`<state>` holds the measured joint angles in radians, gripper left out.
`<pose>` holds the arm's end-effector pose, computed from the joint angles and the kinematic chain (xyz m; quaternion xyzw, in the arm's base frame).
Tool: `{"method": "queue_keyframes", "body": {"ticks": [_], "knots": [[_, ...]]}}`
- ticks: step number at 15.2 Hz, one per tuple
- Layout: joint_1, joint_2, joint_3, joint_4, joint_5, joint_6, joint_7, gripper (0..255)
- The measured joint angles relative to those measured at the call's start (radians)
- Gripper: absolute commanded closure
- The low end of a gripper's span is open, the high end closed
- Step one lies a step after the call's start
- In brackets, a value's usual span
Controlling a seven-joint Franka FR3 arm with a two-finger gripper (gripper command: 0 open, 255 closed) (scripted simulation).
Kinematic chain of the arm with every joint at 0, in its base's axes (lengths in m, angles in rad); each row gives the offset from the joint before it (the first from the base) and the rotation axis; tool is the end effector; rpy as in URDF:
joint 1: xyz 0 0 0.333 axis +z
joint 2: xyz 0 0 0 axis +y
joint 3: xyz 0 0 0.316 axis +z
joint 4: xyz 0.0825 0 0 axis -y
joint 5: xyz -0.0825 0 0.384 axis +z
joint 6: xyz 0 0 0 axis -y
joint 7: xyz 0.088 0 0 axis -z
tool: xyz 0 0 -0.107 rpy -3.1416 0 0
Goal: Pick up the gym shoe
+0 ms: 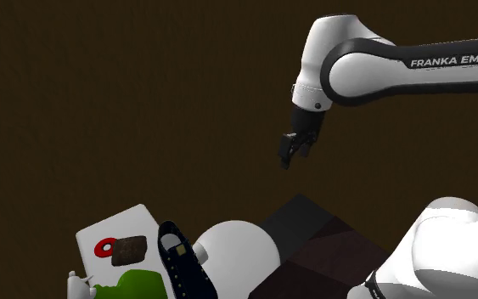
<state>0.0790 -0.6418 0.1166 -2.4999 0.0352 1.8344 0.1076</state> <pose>0.3468 0.0748 0.4951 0.9994 0.0272 -0.0107 0.0196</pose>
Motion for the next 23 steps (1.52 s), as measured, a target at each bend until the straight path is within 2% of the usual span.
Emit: {"method": "queue_keyframes", "body": {"ticks": [7,13,17,23], "knots": [[0.045,0.173,0.109,0.002,0.067,0.176,0.133,0],[0.068,0.361,0.193,0.056,0.081,0.318,0.244,0],[0.082,0.508,0.246,0.119,0.059,0.405,0.335,0],[0.116,0.726,0.292,0.243,-0.019,0.498,0.478,0]]}}
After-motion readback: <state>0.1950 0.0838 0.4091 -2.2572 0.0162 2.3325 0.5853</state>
